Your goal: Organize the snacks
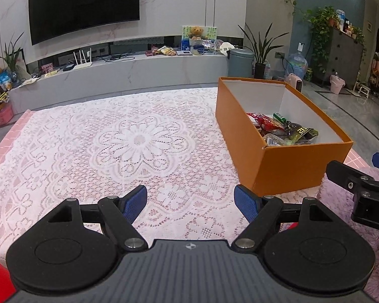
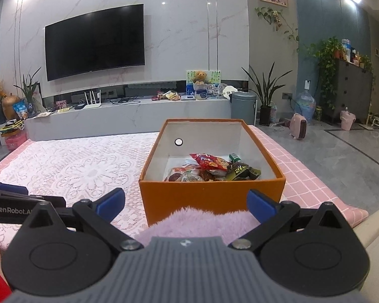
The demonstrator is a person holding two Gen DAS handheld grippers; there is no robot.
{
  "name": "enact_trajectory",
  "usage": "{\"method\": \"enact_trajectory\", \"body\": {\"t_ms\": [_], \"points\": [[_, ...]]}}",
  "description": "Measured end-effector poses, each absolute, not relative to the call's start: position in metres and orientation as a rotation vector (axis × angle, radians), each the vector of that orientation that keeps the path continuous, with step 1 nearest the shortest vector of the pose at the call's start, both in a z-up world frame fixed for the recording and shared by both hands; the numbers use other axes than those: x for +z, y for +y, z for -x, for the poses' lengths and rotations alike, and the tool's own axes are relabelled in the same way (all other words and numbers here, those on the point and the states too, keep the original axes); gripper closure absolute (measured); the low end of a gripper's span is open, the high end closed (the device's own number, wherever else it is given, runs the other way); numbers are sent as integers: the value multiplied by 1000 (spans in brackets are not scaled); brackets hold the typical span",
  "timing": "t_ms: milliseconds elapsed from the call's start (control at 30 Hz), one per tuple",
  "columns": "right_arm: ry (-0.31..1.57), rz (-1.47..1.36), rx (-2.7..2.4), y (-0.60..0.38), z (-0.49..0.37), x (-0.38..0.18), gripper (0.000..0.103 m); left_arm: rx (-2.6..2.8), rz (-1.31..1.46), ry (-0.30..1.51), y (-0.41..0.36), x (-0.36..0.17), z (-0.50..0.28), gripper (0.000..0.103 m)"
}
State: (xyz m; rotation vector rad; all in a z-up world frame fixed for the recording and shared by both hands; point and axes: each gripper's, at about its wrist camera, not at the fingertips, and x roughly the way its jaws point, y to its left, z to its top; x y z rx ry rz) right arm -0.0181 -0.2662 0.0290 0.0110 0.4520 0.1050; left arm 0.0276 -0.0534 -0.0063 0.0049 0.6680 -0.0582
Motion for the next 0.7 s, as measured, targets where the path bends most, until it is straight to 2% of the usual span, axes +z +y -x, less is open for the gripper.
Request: {"method": "enact_trajectory", "body": {"t_ms": [700], "points": [[457, -20, 114, -269, 16, 29, 3, -61, -14, 663, -56, -3, -27, 11]]}}
